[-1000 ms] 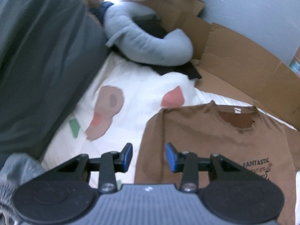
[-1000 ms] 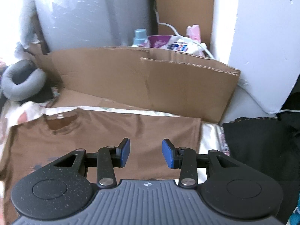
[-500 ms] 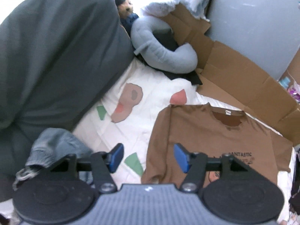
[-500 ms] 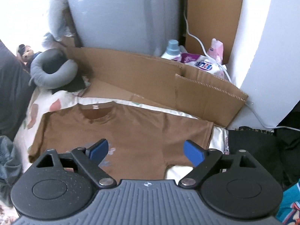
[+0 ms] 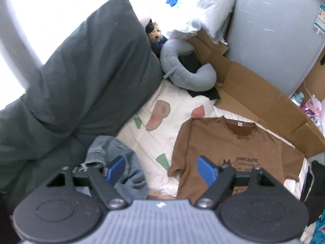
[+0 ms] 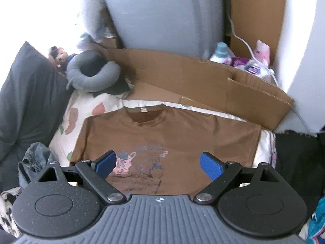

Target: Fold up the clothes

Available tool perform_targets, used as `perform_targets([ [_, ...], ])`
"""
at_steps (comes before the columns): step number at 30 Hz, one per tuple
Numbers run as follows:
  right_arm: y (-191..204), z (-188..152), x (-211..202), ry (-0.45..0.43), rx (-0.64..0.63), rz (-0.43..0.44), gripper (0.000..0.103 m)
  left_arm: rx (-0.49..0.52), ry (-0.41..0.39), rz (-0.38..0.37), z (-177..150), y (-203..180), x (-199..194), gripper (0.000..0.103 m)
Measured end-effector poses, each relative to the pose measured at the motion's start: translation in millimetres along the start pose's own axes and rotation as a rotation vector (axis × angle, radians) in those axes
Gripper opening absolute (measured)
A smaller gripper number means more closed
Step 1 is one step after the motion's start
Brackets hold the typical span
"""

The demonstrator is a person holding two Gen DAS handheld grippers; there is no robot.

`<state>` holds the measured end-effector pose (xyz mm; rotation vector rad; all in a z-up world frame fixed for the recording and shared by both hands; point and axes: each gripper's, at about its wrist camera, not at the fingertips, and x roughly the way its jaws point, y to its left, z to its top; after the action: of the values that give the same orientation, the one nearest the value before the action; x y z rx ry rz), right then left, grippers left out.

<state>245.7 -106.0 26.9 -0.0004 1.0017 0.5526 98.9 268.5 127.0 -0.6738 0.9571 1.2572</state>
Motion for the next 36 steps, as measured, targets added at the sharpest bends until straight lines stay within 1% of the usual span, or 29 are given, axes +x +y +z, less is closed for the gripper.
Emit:
perform_targets([
  [1,2,2,-1,-0.001,-0.002,0.007,0.093,0.005,0.011,0.010,2,-3,-8,0.081],
  [3,6,5,-3,-0.004,-0.005,0.020,0.093,0.047,0.022,0.004,8,-13,-23,0.081],
  [4,8,6,-4,-0.005,-0.006,0.027,0.093,0.069,0.021,0.003,10,-17,-30,0.084],
  [7,10,8,-9,-0.015,-0.001,0.050,0.094,0.089,0.048,0.008,20,-28,-41,0.085],
  [11,8,4,-10,-0.012,0.059,0.102,0.094,0.106,0.052,0.003,33,-43,-48,0.086],
  [15,13,-2,-5,-0.004,0.057,0.109,0.094,0.134,0.046,-0.011,41,-56,-41,0.086],
  [20,21,-6,8,0.020,0.085,0.087,0.094,0.149,0.064,-0.048,54,-65,-2,0.086],
  [23,32,-6,17,0.035,0.093,0.061,0.094,0.142,0.067,-0.093,60,-61,29,0.086],
  [25,42,-3,24,0.046,0.090,0.047,0.094,0.143,0.062,-0.106,61,-59,49,0.086],
  [31,68,6,40,0.043,0.135,0.017,0.094,0.155,0.046,-0.121,62,-51,100,0.086],
  [33,77,6,51,0.046,0.145,0.008,0.094,0.154,0.041,-0.134,60,-50,117,0.086],
  [36,89,7,69,0.034,0.137,-0.005,0.094,0.161,0.036,-0.132,56,-49,144,0.086],
])
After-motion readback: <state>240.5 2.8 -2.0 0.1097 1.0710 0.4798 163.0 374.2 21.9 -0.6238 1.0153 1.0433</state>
